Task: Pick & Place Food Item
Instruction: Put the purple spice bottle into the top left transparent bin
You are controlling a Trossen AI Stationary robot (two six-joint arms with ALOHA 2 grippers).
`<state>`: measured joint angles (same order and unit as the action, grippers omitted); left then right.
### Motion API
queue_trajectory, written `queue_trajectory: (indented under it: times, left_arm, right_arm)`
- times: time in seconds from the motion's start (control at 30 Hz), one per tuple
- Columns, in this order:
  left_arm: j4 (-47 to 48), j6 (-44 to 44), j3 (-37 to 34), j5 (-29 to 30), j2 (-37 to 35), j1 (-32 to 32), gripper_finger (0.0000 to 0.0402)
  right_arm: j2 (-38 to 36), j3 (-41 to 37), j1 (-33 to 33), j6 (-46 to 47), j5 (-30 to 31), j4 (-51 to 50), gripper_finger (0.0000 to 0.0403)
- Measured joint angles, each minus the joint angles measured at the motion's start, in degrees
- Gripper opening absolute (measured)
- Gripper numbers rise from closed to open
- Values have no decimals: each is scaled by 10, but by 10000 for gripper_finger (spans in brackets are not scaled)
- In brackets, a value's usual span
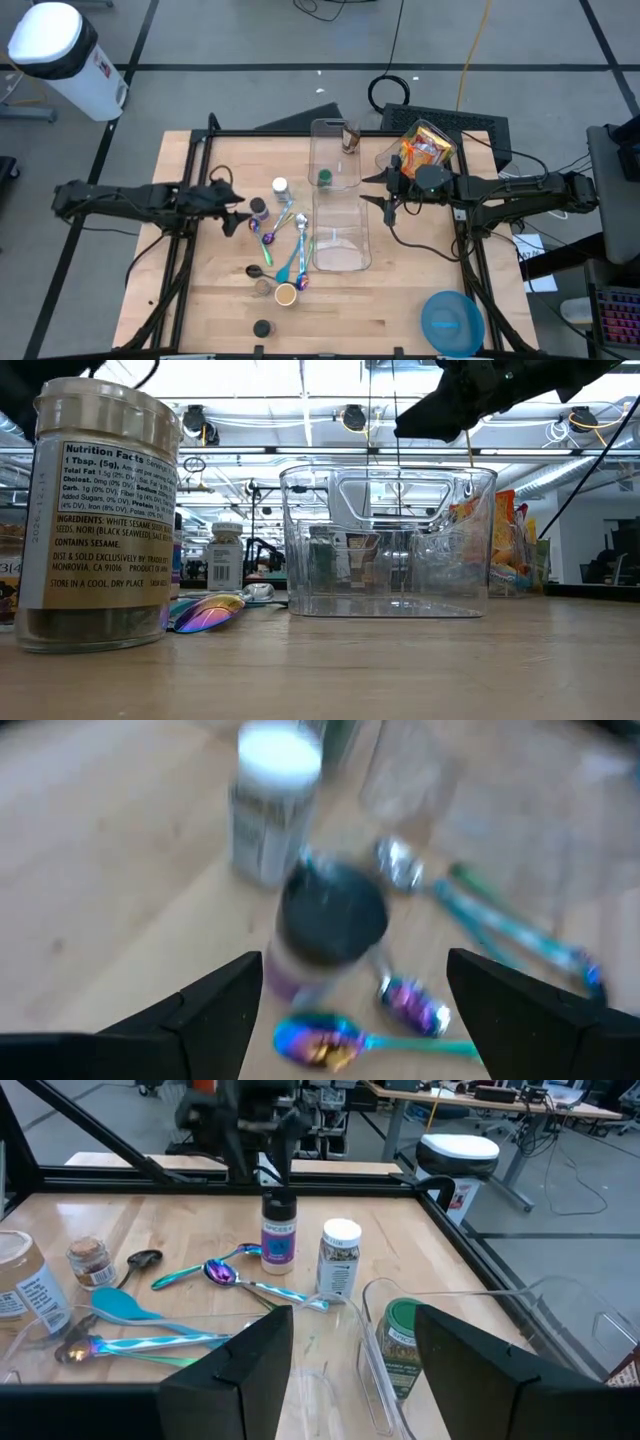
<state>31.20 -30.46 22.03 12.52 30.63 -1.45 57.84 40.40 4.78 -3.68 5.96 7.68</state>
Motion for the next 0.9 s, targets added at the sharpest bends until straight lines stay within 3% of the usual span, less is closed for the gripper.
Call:
queue_trajectory:
  times: [0.2, 0.33, 0.57, 0.9]
  left_arm:
    - [-21, -34, -84, -5, 1, -14, 321]
    - [-98, -38, -149, -5, 3, -18, 321]
    - [-207, 58, -149, 7, 44, -19, 321]
    - [-265, 105, -150, 56, 105, -19, 321]
  right_arm:
    - [0, 0, 0, 0, 0, 11, 201]
    - [0, 0, 0, -1, 0, 11, 201]
    - [0, 0, 0, -2, 0, 11, 201]
    - [0, 0, 0, -2, 0, 11, 201]
